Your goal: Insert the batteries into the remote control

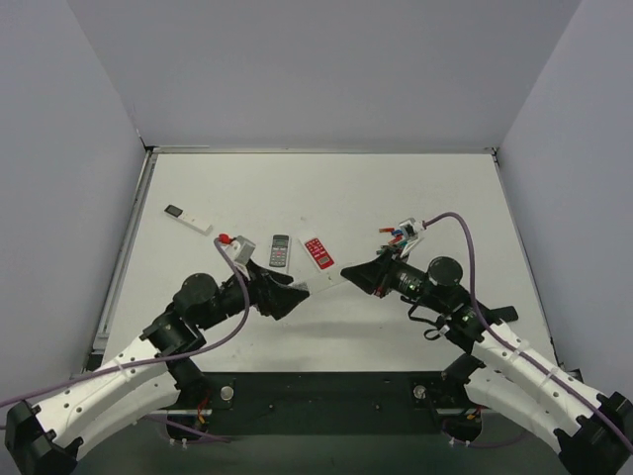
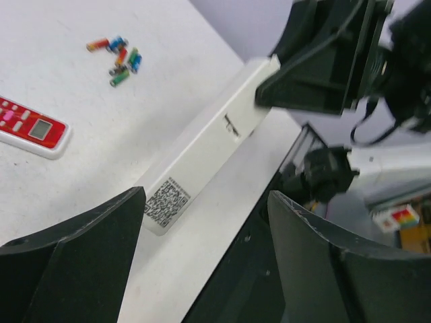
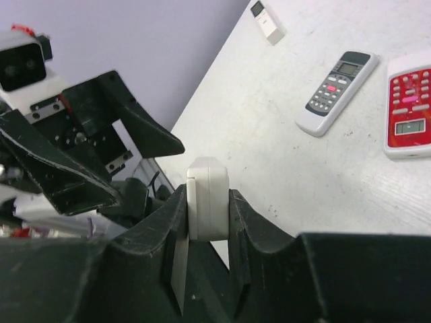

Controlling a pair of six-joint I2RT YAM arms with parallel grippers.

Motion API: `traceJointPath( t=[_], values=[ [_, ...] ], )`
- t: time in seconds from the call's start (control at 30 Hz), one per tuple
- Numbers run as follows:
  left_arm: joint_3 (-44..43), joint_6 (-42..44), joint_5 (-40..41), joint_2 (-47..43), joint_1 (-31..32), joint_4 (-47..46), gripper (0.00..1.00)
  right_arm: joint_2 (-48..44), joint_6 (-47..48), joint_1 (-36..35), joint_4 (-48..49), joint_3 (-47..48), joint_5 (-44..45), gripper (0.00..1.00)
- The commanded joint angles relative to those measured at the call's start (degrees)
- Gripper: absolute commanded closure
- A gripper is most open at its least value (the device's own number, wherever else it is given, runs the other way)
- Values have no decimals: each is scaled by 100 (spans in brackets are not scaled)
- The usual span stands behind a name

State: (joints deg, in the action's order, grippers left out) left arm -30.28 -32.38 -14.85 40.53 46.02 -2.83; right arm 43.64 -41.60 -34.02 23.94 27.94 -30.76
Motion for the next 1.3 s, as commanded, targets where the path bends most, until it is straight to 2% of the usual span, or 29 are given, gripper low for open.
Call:
traceJointPath(
  t=[0.0, 0.07, 0.17, 0.37, 0.63, 0.77, 0.9, 1.0, 1.03, 1.27],
  values=[
    [927, -1489, 1659, -704, 12, -1878, 16, -110, -1085, -947, 1656, -481, 2854, 100],
    [1076, -1753, 1775, -801, 38, -2054, 16, -31, -1490, -1343, 1989, -623, 3713, 100],
    [1138, -2087, 2063, -819, 135, -1968, 16, 118, -1754, -1747, 2254, -729, 4471, 100],
    [1323, -2642, 3241, -1065, 601, -1290, 16, 382, -1763, -2135, 2536, -536, 4799, 100],
    [1560, -2835, 3128, -415, 680, -3010, 16, 900, -1947, -2319, 3106, -491, 4606, 100],
    [1684, -3011, 3505, 15, 698, -3504, 16, 1050, -2159, -2372, 3362, -544, 4614, 100],
    [1622, -3186, 3612, 384, 698, -3584, 16, 1024, -2264, -2443, 3433, -588, 4737, 100],
    [1718, -3274, 3814, 622, 715, -3952, 16, 971, -2431, -2478, 3398, -623, 4781, 100],
    [1745, -3275, 3910, 736, 707, -4327, 16, 971, -2492, -2504, 3345, -641, 4781, 100],
    [1701, -3046, 4025, 1097, 707, -5350, 23, 1024, -3108, -2601, 3354, -931, 4904, 100]
  ],
)
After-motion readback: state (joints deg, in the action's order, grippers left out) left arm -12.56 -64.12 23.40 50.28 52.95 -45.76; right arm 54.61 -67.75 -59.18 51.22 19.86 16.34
